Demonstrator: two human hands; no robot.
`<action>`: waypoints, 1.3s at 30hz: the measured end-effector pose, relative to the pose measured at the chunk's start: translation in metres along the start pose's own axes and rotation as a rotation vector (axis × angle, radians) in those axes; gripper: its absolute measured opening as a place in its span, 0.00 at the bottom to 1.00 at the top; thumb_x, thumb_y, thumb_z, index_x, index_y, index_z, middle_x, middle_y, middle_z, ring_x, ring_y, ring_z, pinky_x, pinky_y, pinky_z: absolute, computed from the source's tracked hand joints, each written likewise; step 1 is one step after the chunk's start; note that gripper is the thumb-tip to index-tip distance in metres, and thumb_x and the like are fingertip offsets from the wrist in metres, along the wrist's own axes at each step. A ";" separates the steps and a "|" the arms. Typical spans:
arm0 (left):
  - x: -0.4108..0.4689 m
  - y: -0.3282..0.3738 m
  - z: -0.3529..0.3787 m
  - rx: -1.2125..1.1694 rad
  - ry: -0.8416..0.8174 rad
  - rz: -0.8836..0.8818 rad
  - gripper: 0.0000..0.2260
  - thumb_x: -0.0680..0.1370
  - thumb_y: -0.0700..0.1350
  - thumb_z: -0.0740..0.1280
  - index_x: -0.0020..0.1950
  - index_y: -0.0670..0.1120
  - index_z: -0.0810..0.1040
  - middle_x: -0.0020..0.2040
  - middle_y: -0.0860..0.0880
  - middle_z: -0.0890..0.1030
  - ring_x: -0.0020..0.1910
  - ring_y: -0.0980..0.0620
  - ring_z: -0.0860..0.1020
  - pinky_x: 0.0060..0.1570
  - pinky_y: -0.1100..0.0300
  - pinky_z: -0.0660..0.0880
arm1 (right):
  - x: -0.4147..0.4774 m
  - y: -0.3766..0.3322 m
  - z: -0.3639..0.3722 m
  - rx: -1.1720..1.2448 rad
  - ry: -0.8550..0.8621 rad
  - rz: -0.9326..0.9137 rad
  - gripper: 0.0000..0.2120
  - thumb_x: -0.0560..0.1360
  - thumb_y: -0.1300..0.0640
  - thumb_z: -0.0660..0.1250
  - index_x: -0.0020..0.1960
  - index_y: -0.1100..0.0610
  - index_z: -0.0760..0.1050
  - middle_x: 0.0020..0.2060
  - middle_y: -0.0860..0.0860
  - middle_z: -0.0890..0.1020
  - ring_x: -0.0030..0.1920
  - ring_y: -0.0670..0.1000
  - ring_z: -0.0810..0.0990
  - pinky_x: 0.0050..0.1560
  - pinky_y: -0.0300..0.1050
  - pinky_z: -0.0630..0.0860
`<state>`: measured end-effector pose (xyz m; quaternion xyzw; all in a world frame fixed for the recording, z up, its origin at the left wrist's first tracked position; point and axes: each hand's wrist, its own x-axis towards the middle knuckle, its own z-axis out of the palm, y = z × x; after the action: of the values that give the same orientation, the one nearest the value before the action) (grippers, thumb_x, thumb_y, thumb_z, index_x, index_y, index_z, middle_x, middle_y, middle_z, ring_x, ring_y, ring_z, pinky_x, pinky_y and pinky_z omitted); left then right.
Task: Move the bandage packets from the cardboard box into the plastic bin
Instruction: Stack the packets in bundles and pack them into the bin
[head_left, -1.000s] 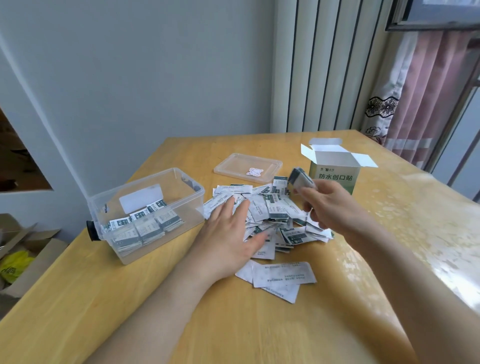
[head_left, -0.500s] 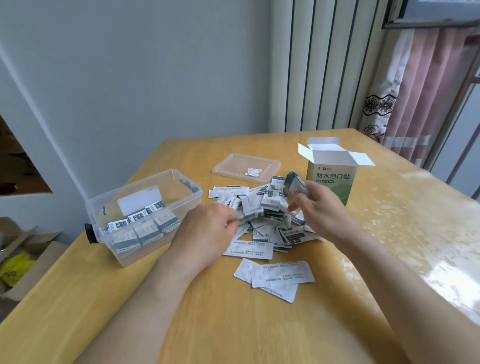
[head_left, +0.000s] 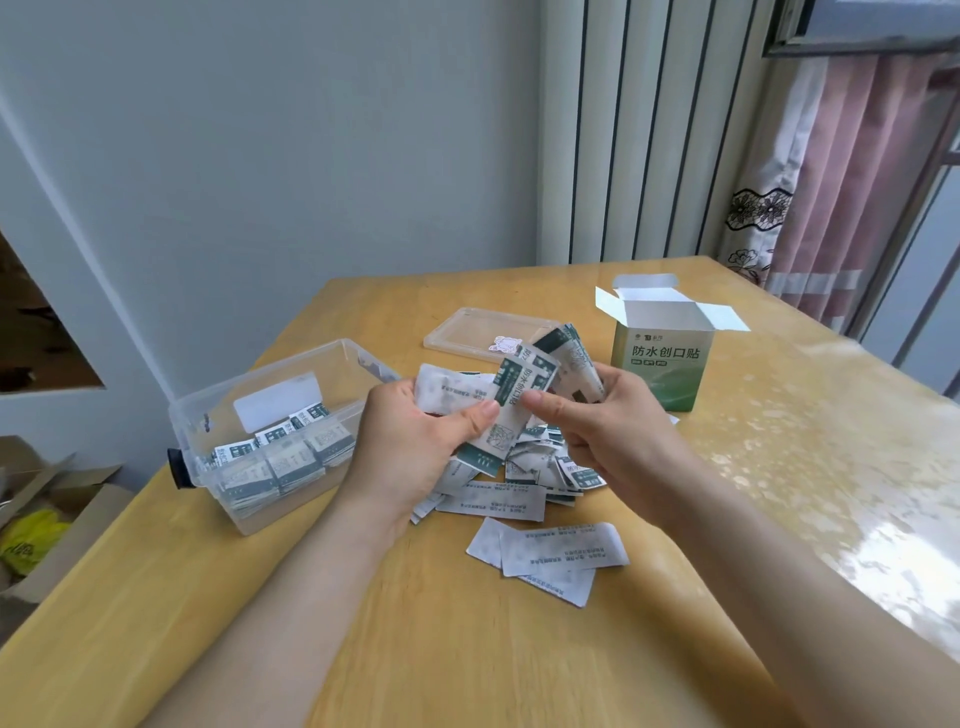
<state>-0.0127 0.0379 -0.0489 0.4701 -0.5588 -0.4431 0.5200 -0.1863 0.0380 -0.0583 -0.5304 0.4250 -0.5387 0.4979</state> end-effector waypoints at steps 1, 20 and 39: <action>0.000 -0.001 0.002 -0.012 0.006 -0.004 0.07 0.70 0.36 0.75 0.47 0.40 0.83 0.41 0.44 0.86 0.41 0.44 0.85 0.44 0.47 0.82 | -0.001 -0.001 0.001 0.011 0.012 -0.007 0.06 0.71 0.61 0.73 0.40 0.57 0.76 0.22 0.44 0.68 0.25 0.45 0.58 0.24 0.38 0.57; -0.002 -0.019 0.012 0.798 -0.069 0.813 0.22 0.76 0.40 0.61 0.69 0.53 0.74 0.48 0.50 0.73 0.43 0.53 0.73 0.42 0.63 0.71 | 0.002 -0.004 0.008 0.547 0.211 0.370 0.06 0.75 0.62 0.63 0.40 0.60 0.76 0.37 0.55 0.73 0.29 0.46 0.65 0.22 0.34 0.60; -0.010 -0.015 0.019 0.302 0.018 0.432 0.15 0.75 0.38 0.71 0.57 0.53 0.79 0.35 0.56 0.79 0.34 0.57 0.76 0.38 0.60 0.77 | -0.009 0.001 0.025 0.314 -0.103 0.287 0.16 0.78 0.44 0.62 0.48 0.56 0.79 0.37 0.53 0.80 0.36 0.49 0.77 0.38 0.42 0.73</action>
<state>-0.0309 0.0453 -0.0662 0.4160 -0.7014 -0.2294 0.5314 -0.1622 0.0488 -0.0586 -0.4072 0.3811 -0.4938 0.6671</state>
